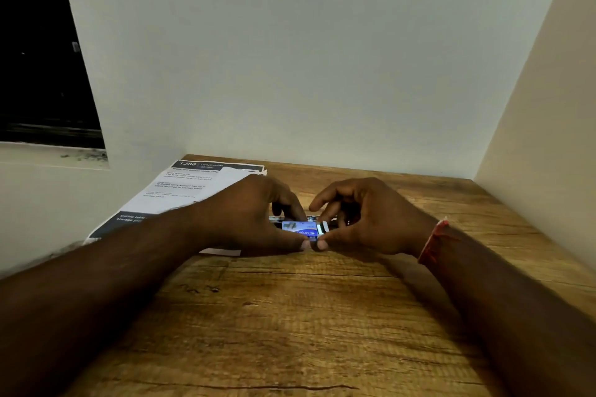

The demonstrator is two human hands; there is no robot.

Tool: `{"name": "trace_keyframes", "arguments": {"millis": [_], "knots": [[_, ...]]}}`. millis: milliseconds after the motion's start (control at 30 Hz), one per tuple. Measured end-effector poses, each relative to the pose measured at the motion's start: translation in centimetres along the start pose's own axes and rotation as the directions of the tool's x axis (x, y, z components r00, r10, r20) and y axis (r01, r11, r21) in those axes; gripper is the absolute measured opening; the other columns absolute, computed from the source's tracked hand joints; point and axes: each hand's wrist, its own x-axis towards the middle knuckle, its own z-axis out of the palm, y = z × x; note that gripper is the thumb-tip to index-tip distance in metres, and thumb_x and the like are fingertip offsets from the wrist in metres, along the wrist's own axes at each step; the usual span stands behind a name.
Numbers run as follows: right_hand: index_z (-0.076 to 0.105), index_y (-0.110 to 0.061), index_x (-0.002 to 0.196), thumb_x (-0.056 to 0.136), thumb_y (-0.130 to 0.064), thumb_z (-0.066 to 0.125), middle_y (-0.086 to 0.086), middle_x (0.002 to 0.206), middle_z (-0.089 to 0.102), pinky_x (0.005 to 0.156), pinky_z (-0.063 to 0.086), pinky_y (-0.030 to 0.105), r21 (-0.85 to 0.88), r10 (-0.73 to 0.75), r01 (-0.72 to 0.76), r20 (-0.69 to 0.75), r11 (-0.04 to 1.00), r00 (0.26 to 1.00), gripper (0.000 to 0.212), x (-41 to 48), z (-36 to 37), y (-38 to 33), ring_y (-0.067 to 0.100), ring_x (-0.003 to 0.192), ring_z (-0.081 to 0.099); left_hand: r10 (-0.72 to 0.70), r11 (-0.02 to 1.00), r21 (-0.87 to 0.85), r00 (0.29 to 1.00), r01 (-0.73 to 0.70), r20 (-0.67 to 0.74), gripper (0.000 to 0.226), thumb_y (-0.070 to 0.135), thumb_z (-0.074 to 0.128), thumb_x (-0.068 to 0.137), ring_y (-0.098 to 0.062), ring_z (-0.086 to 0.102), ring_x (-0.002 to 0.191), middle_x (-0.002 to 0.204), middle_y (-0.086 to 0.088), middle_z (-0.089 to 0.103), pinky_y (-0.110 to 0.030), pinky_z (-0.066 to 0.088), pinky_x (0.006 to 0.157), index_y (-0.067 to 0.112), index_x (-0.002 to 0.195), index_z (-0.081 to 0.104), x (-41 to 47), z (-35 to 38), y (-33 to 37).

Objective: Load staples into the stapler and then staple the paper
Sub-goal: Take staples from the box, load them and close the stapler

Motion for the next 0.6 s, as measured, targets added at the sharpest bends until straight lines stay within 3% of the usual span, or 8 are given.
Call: {"name": "trace_keyframes", "arguments": {"millis": [133, 200, 300, 500, 600], "knots": [[0.081, -0.031, 0.11, 0.07, -0.03, 0.105, -0.007, 0.097, 0.085, 0.069, 0.059, 0.033, 0.014, 0.013, -0.015, 0.075, 1.0, 0.997, 0.046, -0.2, -0.4, 0.1, 0.025, 0.077, 0.076, -0.024, 0.999, 0.043, 0.996, 0.021, 0.081, 0.026, 0.059, 0.095, 0.08, 0.003, 0.065, 0.102, 0.102, 0.021, 0.078, -0.031, 0.056, 0.086, 0.044, 0.099, 0.087, -0.4, -0.5, 0.5], [0.081, -0.029, 0.108, 0.071, -0.029, 0.105, -0.004, 0.096, 0.084, 0.07, 0.059, 0.037, 0.028, 0.014, -0.017, 0.099, 0.999, 0.995, 0.045, -0.2, -0.4, 0.2, 0.025, 0.076, 0.075, -0.018, 0.999, 0.05, 0.994, 0.013, 0.109, 0.028, 0.061, 0.094, 0.081, -0.002, 0.067, 0.102, 0.102, 0.019, 0.078, -0.04, 0.059, 0.09, 0.042, 0.099, 0.087, -0.5, -0.6, 0.6], [0.082, -0.029, 0.107, 0.072, -0.027, 0.104, -0.004, 0.096, 0.084, 0.07, 0.059, 0.034, 0.034, 0.017, -0.022, 0.141, 0.999, 0.99, 0.042, -0.3, -0.6, 0.2, 0.031, 0.083, 0.076, -0.008, 0.999, 0.043, 0.989, 0.001, 0.147, 0.028, 0.058, 0.095, 0.082, -0.006, 0.07, 0.099, 0.099, 0.017, 0.079, -0.045, 0.061, 0.09, 0.037, 0.099, 0.087, -0.6, -0.8, 0.8], [0.082, -0.027, 0.105, 0.073, -0.025, 0.104, -0.008, 0.091, 0.082, 0.072, 0.059, 0.034, 0.034, 0.025, -0.031, 0.176, 0.999, 0.984, 0.039, -0.5, -0.9, 0.2, 0.033, 0.086, 0.075, -0.019, 0.999, 0.031, 0.984, 0.013, 0.18, 0.029, 0.058, 0.096, 0.081, -0.008, 0.073, 0.099, 0.099, 0.013, 0.081, -0.042, 0.06, 0.091, 0.037, 0.098, 0.087, -0.8, -1.4, 0.6], [0.082, -0.027, 0.104, 0.073, -0.026, 0.104, -0.011, 0.091, 0.081, 0.068, 0.057, 0.026, -0.005, 0.034, -0.034, 0.183, 0.999, 0.982, 0.037, -0.5, -1.1, 0.1, 0.028, 0.082, 0.074, -0.027, 0.999, 0.024, 0.982, 0.023, 0.187, 0.03, 0.059, 0.097, 0.08, -0.006, 0.072, 0.1, 0.1, 0.014, 0.081, -0.043, 0.06, 0.091, 0.038, 0.099, 0.087, -0.8, -1.4, 0.5]]}}
